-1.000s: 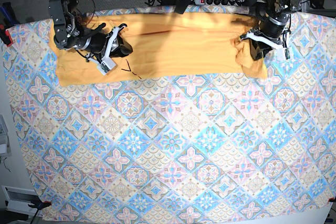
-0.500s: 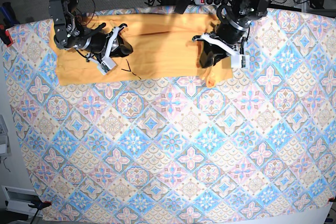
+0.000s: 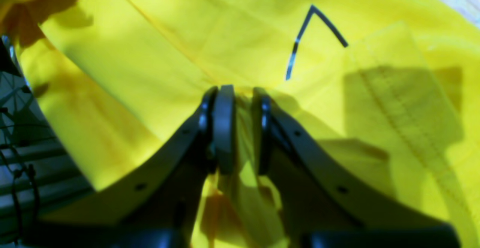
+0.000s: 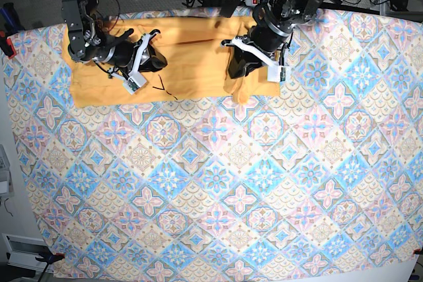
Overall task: Fold the T-shirt properly
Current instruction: 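Carry the held shirt edge with the left gripper toward the right gripper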
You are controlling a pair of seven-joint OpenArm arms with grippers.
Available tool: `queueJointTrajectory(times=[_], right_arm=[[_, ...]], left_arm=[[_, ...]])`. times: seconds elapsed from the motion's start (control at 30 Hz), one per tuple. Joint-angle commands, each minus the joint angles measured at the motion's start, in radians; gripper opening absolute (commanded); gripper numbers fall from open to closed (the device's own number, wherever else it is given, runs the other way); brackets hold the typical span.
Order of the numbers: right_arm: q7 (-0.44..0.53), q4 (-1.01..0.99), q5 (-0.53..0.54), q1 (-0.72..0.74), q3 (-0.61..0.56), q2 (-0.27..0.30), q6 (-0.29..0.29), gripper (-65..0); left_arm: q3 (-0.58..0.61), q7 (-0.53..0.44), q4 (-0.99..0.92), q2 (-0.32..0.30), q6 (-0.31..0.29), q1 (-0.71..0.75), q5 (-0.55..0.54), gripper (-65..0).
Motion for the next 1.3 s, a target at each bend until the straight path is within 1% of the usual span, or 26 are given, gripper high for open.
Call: queueJointTrajectory(times=[0.0,0.1,0.23,0.3,0.43,0.67,0.77,0.83,1.0,1.1,1.27], right_arm=[[-0.024,0.007,-0.023,0.002,0.003,0.011,-0.010,-56.4],[-0.024,0.007,-0.023,0.002,0.003,0.011,-0.010,-56.4],[-0.024,0.007,-0.023,0.004,0.003,0.011,-0.010,-56.4],[-0.024,0.007,-0.023,0.004,0.003,0.011,-0.010,-56.4],[-0.024,0.007,-0.023,0.004,0.003,0.011,-0.010,-56.4],[-0.024,0.007,-0.023,0.004,0.003,0.010,-0.010,-56.4],[-0.024,0.007,-0.023,0.004,0.003,0.010,-0.010,-56.4],[-0.024,0.007,-0.023,0.004,0.003,0.008,-0.010,-56.4],[-0.024,0.007,-0.023,0.004,0.003,0.008,-0.010,-56.4],[-0.024,0.007,-0.023,0.004,0.003,0.007,-0.010,-56.4],[-0.024,0.007,-0.023,0.004,0.003,0.007,-0.010,-56.4]], left_arm=[[0.003,-0.021,0.015,0.002,-0.016,-0.018,-0.008,-65.0],[0.005,-0.004,0.006,0.001,-0.024,-0.026,-0.008,-65.0],[0.005,0.099,0.004,0.004,-0.024,-0.070,-0.008,-65.0],[0.014,0.129,-0.002,0.005,-0.024,-0.095,-0.008,-65.0],[0.075,0.156,-0.004,-0.002,-0.024,-0.139,-0.008,-65.0],[0.081,0.234,-0.004,-0.004,-0.024,-0.168,-0.002,-65.0],[0.081,0.240,0.000,-0.005,-0.024,-0.167,0.001,-65.0],[0.084,0.240,0.001,-0.036,-0.024,-0.165,0.002,-65.0],[0.164,0.240,-0.014,-0.099,-0.024,-0.173,0.002,-65.0],[0.166,0.237,-0.042,-0.101,-0.024,-0.175,0.001,-64.7],[0.166,0.231,-0.073,-0.099,-0.024,-0.175,0.001,-58.4]])
